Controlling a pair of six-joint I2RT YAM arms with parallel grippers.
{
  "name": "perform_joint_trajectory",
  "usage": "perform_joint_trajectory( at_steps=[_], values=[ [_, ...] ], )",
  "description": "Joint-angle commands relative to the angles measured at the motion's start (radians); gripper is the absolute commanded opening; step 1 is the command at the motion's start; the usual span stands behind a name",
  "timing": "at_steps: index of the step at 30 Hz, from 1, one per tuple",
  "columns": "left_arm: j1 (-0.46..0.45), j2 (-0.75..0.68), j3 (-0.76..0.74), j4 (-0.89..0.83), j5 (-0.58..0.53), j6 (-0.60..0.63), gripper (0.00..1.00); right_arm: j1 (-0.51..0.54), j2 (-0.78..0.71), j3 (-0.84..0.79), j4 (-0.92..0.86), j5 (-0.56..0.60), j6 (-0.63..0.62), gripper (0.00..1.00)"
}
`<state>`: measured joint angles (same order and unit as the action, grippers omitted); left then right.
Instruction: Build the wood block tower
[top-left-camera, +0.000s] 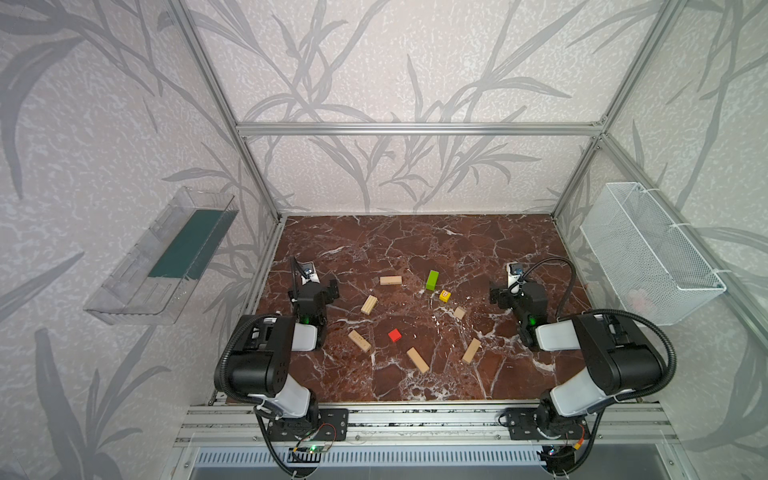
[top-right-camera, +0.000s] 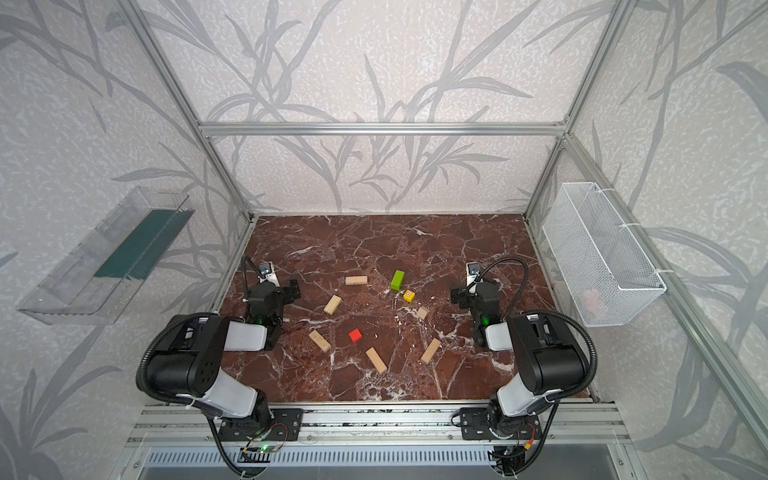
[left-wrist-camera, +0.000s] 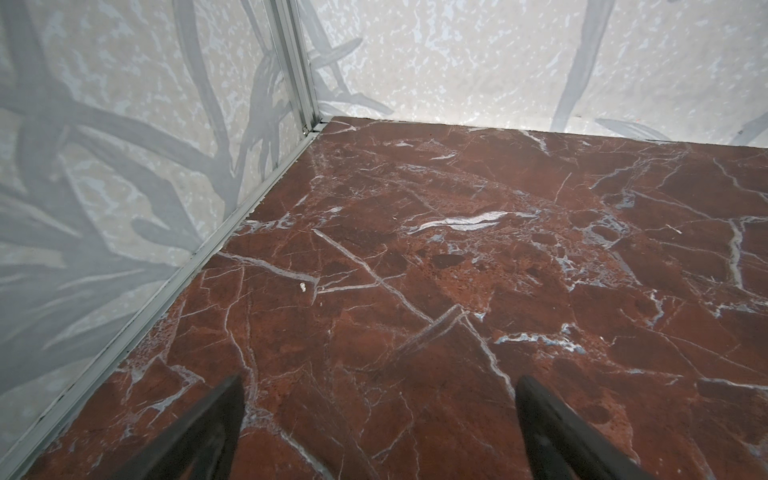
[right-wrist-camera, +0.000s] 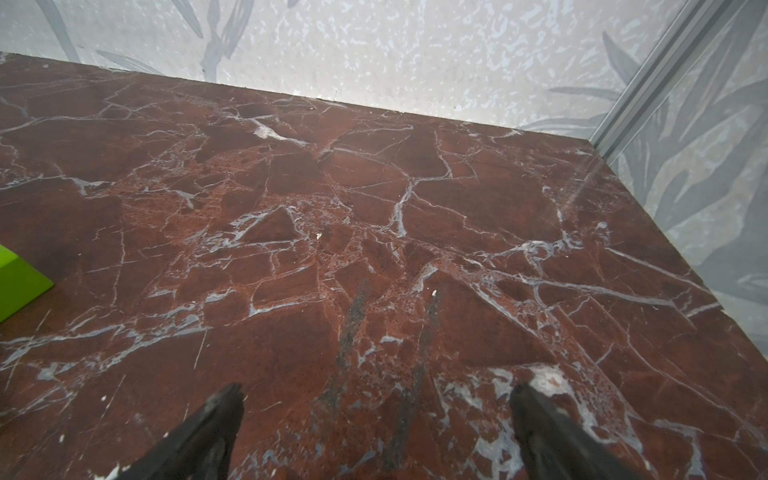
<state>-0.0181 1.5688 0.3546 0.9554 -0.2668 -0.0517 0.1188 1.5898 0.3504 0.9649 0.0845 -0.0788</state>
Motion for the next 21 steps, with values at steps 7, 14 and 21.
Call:
perform_joint_trajectory(
  at_steps=[7,14,21],
  values=[
    [-0.001,-0.008,-0.002,0.037,0.012,0.026,0.99,0.012,-0.005,-0.001,0.063,-0.006,-0.022,0.99],
    [-0.005,-0.161,-0.049,-0.023,0.040,0.031,0.99,0.059,-0.121,-0.013,-0.007,0.074,-0.057,0.99],
    [-0.004,-0.332,0.006,-0.305,0.057,-0.049,0.99,0.076,-0.311,0.032,-0.240,0.083,-0.032,0.99]
  ],
)
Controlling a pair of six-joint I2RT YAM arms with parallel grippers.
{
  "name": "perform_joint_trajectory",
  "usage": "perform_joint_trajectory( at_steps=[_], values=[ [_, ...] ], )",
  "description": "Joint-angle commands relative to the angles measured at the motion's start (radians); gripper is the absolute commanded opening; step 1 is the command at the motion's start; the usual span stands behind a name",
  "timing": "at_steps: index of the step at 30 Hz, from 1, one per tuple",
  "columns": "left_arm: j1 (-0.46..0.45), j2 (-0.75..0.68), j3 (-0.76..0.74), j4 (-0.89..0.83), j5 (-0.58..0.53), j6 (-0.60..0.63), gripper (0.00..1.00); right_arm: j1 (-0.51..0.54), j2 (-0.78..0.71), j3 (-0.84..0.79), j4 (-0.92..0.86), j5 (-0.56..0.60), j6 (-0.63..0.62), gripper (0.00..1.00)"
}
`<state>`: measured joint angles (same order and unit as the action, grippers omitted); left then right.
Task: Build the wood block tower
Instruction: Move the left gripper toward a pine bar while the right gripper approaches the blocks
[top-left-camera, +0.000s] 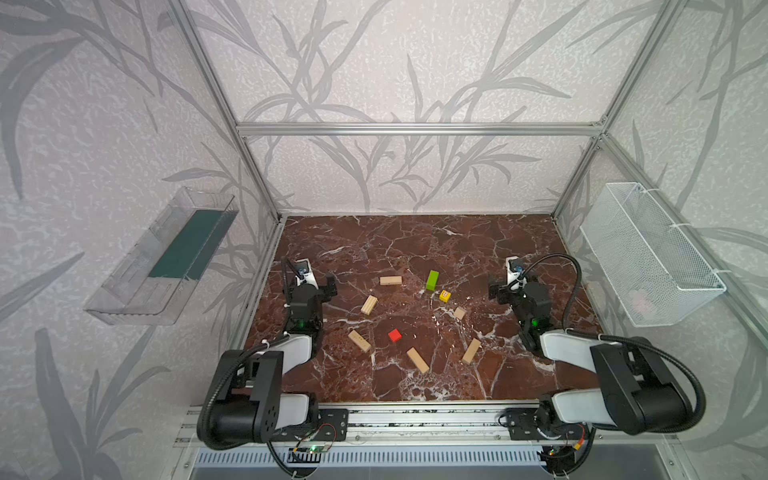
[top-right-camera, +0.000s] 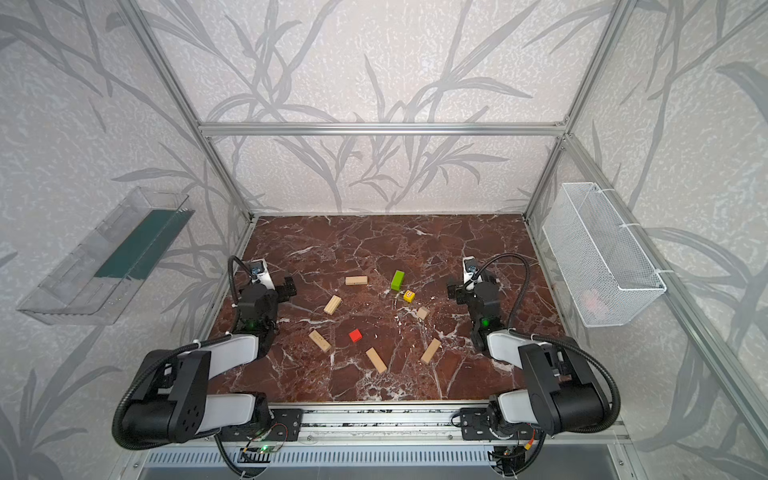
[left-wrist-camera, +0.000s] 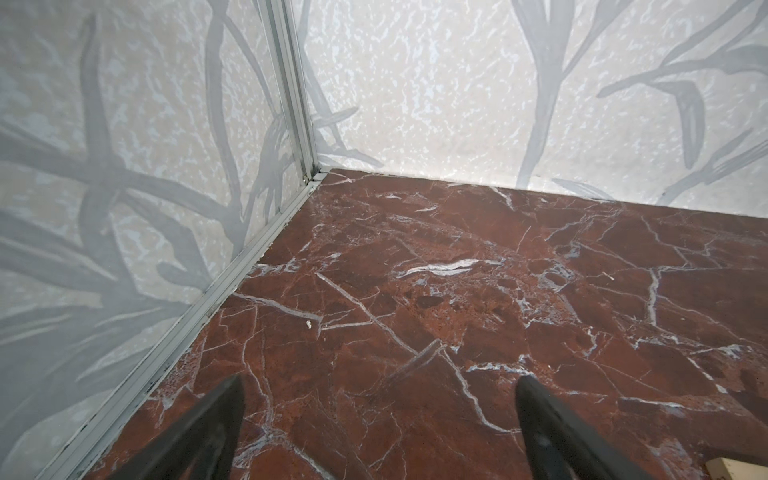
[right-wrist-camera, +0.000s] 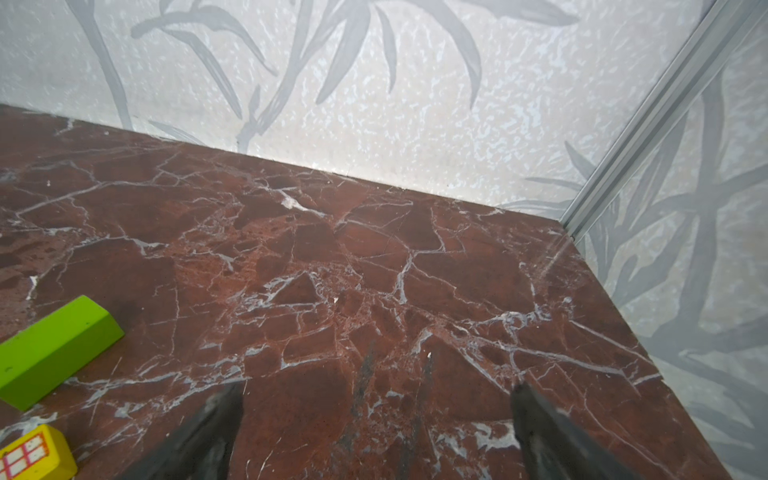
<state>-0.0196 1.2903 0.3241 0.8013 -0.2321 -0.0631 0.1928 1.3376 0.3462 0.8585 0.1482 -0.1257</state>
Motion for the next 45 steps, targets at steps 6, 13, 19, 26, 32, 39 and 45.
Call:
perform_joint_trajectory(
  at_steps=[6,13,19,26,32,39,45],
  values=[
    [0.000,-0.203,0.132,-0.391,0.109,-0.202,0.99,0.001,-0.177,0.113,-0.381,0.024,0.230,0.99],
    [0.005,-0.333,0.142,-0.447,0.196,-0.488,0.99,-0.011,-0.217,0.019,-0.311,-0.197,0.464,0.99],
    [0.011,-0.339,0.173,-0.580,0.201,-0.715,0.99,-0.053,-0.236,0.051,-0.455,-0.260,0.594,0.99],
    [-0.022,-0.290,0.272,-0.786,0.288,-0.813,0.99,0.037,-0.193,0.155,-0.631,-0.296,0.584,0.99],
    [-0.175,-0.271,0.329,-0.905,0.246,-0.825,0.99,0.236,-0.198,0.173,-0.766,-0.134,0.531,0.99],
    [-0.382,-0.135,0.446,-1.024,0.149,-0.897,0.96,0.370,-0.155,0.179,-0.740,-0.097,0.455,0.99],
    [-0.489,0.026,0.556,-1.124,0.107,-0.949,0.92,0.414,-0.104,0.186,-0.693,-0.145,0.399,0.99]
  ],
)
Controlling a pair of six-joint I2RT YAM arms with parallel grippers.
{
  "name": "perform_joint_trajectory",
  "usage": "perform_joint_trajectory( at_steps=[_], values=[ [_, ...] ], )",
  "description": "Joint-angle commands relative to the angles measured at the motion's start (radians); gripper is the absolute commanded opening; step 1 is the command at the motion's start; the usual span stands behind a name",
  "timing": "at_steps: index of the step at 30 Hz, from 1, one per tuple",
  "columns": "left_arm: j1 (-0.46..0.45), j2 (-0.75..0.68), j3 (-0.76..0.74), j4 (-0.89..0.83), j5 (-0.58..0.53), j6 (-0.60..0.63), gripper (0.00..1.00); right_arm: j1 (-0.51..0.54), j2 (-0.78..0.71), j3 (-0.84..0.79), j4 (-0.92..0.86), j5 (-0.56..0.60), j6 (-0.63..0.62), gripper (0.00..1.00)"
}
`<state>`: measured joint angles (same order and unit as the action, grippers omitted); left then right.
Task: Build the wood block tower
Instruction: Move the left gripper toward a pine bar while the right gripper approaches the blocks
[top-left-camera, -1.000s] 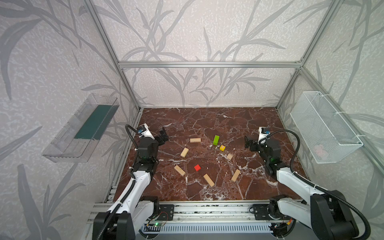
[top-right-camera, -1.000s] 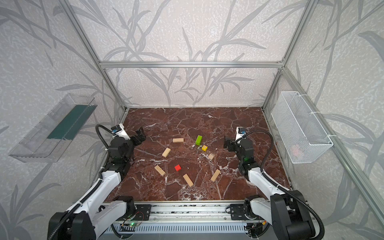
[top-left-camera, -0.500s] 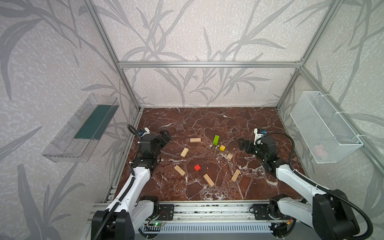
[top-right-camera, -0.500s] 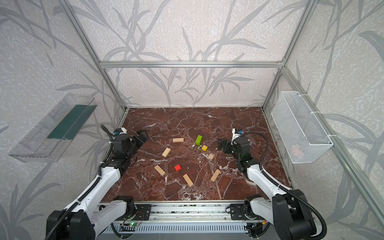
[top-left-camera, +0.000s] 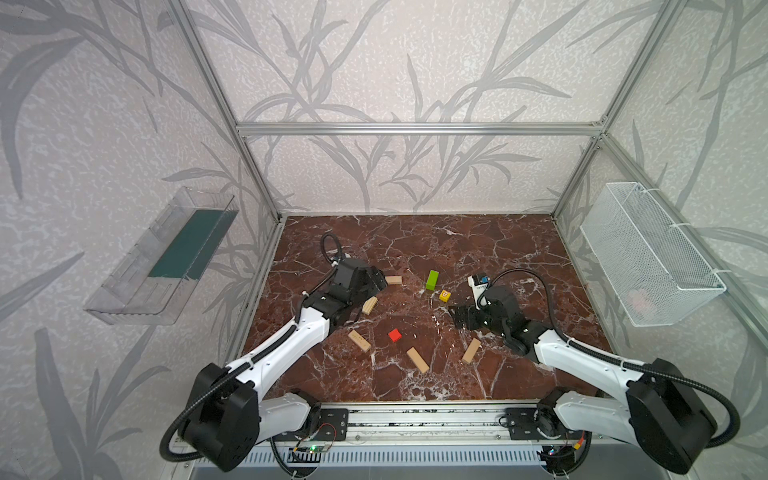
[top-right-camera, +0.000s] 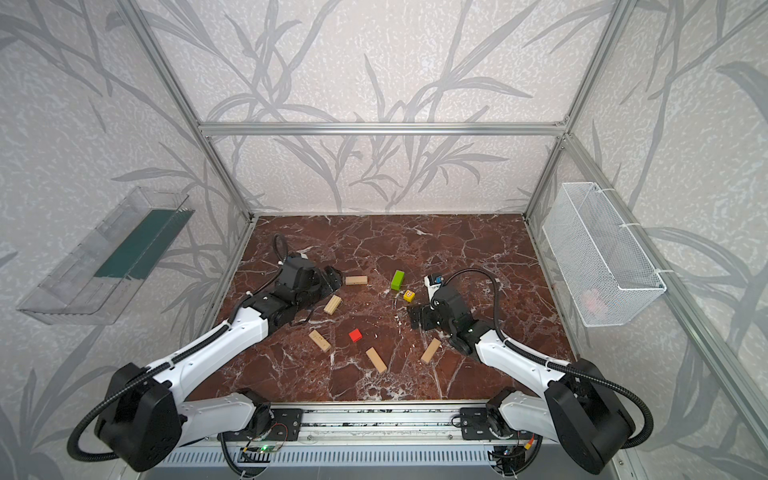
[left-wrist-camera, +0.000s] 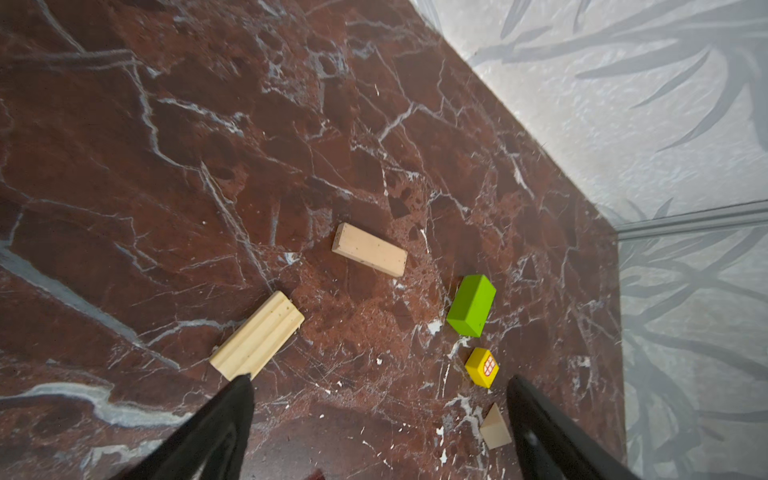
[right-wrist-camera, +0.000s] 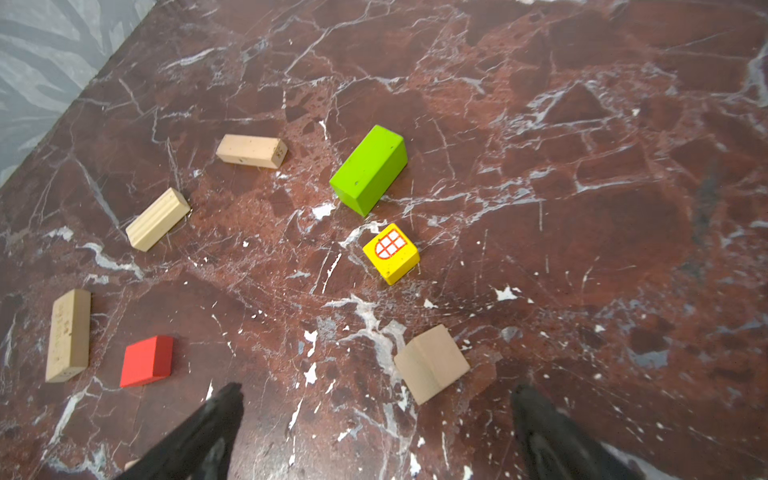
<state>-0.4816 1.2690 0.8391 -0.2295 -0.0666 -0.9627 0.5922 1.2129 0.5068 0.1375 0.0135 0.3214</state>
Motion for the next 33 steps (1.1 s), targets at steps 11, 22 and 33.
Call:
perform_joint_trajectory(
  at_steps=[11,22,33],
  values=[
    [-0.069,0.337,0.199,-0.137,-0.117,-0.103,0.88,0.088,0.121,0.089,0.081,0.019,-0.120,0.99],
    [-0.071,0.532,0.323,-0.088,-0.104,-0.132,0.86,0.089,0.092,0.062,0.117,0.058,-0.124,0.99],
    [-0.068,0.688,0.469,-0.125,-0.101,-0.139,0.83,0.089,0.076,0.057,0.111,0.072,-0.131,0.99]
  ],
)
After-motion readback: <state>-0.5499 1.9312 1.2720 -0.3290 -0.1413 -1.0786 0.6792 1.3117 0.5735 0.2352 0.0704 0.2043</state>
